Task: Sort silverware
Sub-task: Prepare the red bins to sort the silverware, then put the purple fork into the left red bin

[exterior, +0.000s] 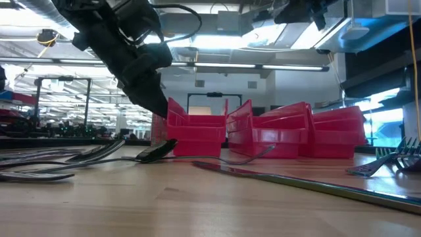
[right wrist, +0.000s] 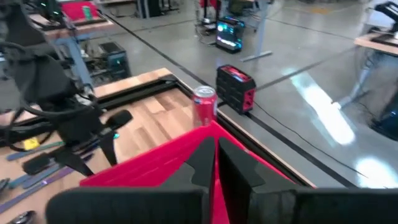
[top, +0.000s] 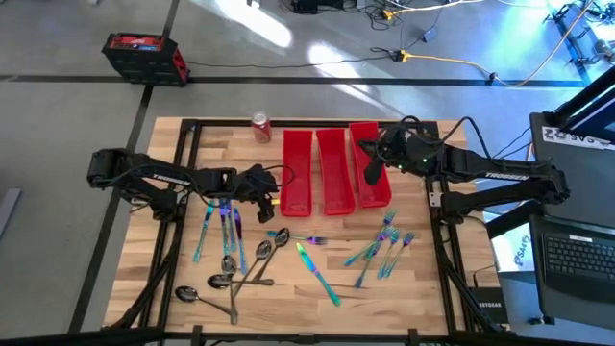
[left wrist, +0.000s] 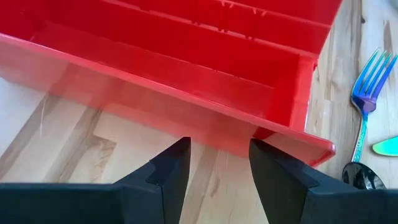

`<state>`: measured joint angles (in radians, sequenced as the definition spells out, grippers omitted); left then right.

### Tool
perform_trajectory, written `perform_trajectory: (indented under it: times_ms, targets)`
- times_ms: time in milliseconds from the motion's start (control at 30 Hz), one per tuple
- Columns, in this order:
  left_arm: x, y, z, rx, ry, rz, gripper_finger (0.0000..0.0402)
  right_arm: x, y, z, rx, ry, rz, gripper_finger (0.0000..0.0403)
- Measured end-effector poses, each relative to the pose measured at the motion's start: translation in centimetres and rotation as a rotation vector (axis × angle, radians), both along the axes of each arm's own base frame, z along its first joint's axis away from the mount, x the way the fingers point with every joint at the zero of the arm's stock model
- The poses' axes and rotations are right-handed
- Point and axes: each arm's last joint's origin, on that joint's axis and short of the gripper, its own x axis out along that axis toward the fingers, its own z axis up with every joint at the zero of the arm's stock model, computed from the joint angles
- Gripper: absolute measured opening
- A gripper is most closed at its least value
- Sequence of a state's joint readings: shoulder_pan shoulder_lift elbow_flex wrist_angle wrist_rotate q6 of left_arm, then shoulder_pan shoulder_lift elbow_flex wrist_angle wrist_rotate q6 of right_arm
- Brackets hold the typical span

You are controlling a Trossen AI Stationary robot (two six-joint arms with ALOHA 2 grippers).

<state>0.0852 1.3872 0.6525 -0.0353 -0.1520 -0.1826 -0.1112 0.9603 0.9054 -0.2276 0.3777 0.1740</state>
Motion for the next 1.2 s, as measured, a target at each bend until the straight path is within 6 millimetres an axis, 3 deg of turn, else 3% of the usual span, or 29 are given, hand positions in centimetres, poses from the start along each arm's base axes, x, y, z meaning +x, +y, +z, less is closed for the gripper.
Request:
perform_trajectory:
  times_ms: [233,433,600,800,1033,1200]
  targets:
    - [-0.2,-0.1,0.2,-0.009,0.0,0.022,0.0145,0.2,0.4,0.9,-0.054,-0.016,0.185,0.0003]
    - [-0.9,-0.7,2.0,-0.004,-0.069,0.026,0.0065,0.9,1.3,1.4,-0.003,-0.104,0.498,0.0003]
    - [-2.4,-1.2,3.2,-0.007,-0.047,-0.013,0.0006,1.8,1.6,1.3,0.017,-0.131,0.619,0.0003]
    - [-4.0,-3.4,5.9,0.037,-0.17,-0.117,0.0001,3.6,2.6,0.8,0.057,-0.178,0.786,0.0003]
    - [-7.0,-5.3,7.8,0.074,-0.209,-0.162,0.0001,5.5,5.8,1.3,-0.085,-0.329,0.974,0.0003]
    - [-9.4,-6.1,7.8,0.019,-0.3,-0.196,0.0,5.4,7.9,1.3,-0.167,-0.336,0.903,0.0003]
